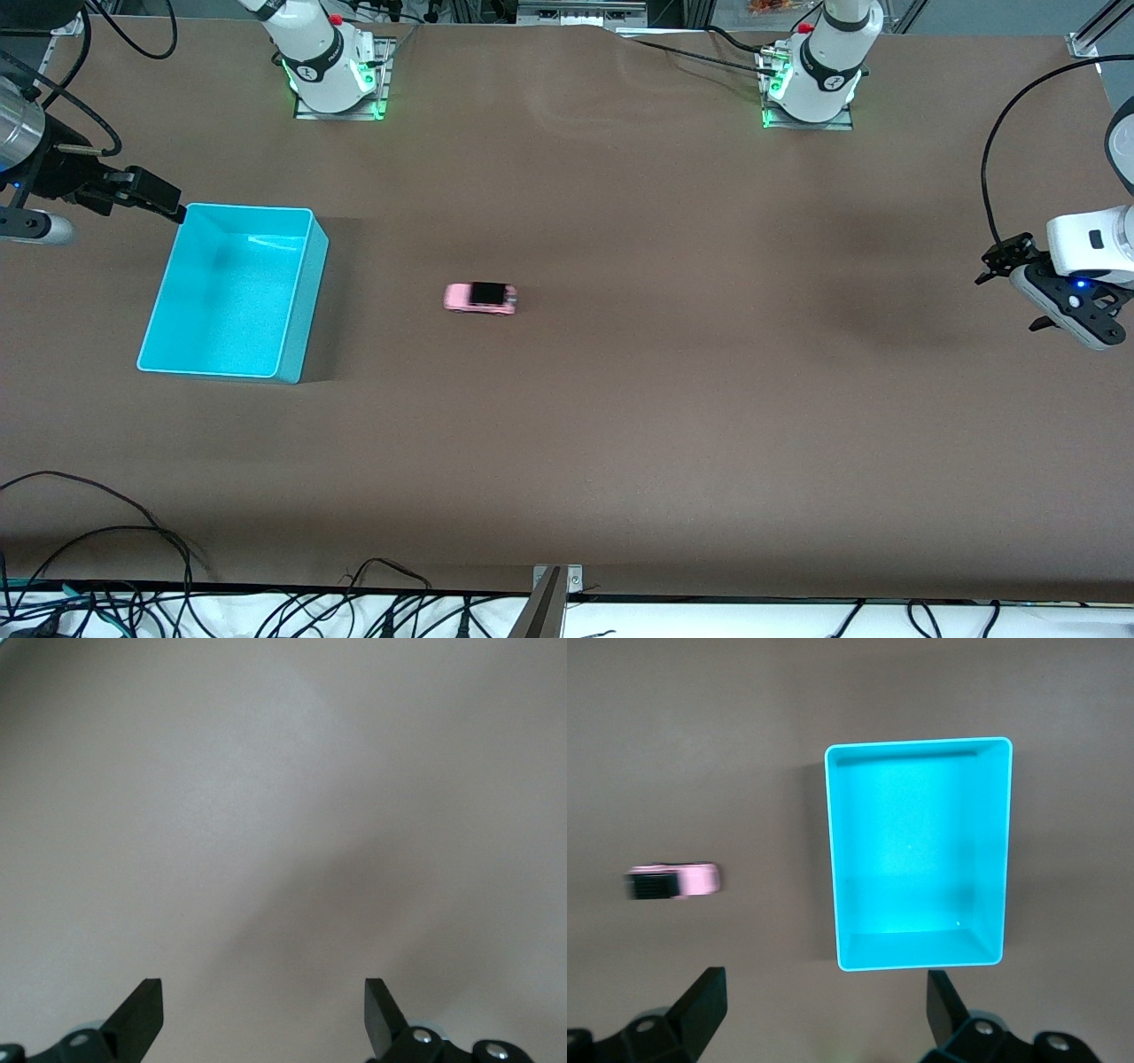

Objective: Wind and store pink jeep toy

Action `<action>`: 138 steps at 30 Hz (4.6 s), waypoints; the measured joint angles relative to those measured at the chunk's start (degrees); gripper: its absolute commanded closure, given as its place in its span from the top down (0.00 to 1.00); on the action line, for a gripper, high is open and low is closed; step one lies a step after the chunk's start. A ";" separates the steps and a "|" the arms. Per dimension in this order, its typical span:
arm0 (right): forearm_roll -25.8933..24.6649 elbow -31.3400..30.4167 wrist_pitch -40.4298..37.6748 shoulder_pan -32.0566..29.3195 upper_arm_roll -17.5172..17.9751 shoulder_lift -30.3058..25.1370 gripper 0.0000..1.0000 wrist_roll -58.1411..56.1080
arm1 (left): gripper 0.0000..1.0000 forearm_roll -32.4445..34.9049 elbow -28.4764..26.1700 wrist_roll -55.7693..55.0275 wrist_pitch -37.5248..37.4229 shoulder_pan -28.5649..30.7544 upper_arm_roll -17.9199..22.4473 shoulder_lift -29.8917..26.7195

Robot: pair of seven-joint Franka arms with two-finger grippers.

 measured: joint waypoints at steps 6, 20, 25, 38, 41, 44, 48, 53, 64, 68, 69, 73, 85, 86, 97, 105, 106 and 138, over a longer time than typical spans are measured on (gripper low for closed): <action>0.00 0.00 0.00 0.00 0.00 0.00 1.00 0.00 | 1.00 0.00 0.71 -2.35 -1.45 -0.41 -0.63 -0.32; 0.00 -0.01 -0.32 0.00 -0.01 0.05 1.00 0.00 | 1.00 -0.01 1.41 -5.58 -2.47 -0.79 -0.88 -0.32; 1.51 -0.02 -0.56 0.00 0.00 0.50 1.00 -0.01 | 1.00 -0.03 1.52 -12.83 -2.47 -0.78 -1.15 -0.70; 4.40 -0.05 1.03 0.66 1.83 5.32 1.00 -7.42 | 1.00 -0.05 -0.12 -37.17 -4.23 -0.82 -8.07 -5.93; 4.40 -0.08 1.14 0.86 2.27 6.93 1.00 -14.13 | 1.00 -0.05 -1.25 -40.89 -4.77 -0.83 -9.39 -7.57; 4.40 -0.10 1.43 0.89 2.33 8.64 1.00 -21.88 | 1.00 -0.05 -2.02 -42.65 -5.45 -0.93 -10.43 -8.94; 4.40 -0.15 2.54 0.83 2.28 10.82 1.00 -29.18 | 1.00 -0.05 -2.10 -43.90 -7.62 -1.10 -11.50 -9.70; 4.40 -0.30 5.01 0.80 2.25 13.09 1.00 -38.86 | 1.00 -0.05 -2.22 -48.38 -8.55 -1.10 -11.84 -9.72; 4.39 -9.92 19.58 0.59 2.03 14.54 1.00 -58.61 | 1.00 -0.05 -0.56 -53.11 -8.50 -0.78 -11.60 -9.49; 4.39 -19.95 29.47 0.64 2.08 12.41 1.00 -61.17 | 1.00 -0.05 4.34 -53.23 -10.63 0.02 -11.15 -9.46; 4.39 -20.59 30.04 0.64 2.11 12.20 1.00 -61.39 | 1.00 -0.05 4.73 -53.23 -10.96 0.07 -11.14 -9.46; 4.39 -24.23 34.20 0.65 2.33 11.24 1.00 -64.27 | 1.00 -0.05 7.23 -53.31 -13.72 0.16 -11.14 -9.40; 4.39 -36.42 49.40 0.78 5.36 10.30 1.00 -73.51 | 1.00 -0.05 13.00 -53.52 -17.99 0.00 -11.48 -9.35; 4.39 -36.79 50.12 0.79 5.60 10.40 1.00 -74.16 | 1.00 -0.05 13.00 -53.52 -17.99 -0.03 -11.54 -9.27; 4.39 -38.01 55.89 0.80 6.18 14.30 1.00 -79.76 | 1.00 -0.05 13.00 -53.52 -18.00 -0.41 -11.92 -8.70; 4.39 -39.24 60.37 0.81 7.27 17.45 1.00 -80.08 | 1.00 -0.05 13.00 -53.53 -18.00 -0.42 -11.93 -8.02; 4.39 -39.56 60.84 0.81 7.32 17.61 1.00 -80.08 | 1.00 -0.05 13.00 -53.53 -18.00 -0.42 -11.93 -7.97; 4.39 -42.30 63.01 0.80 8.32 18.29 0.12 -80.12 | 1.00 -1.57 13.00 -53.96 -18.00 -6.95 -6.82 -7.39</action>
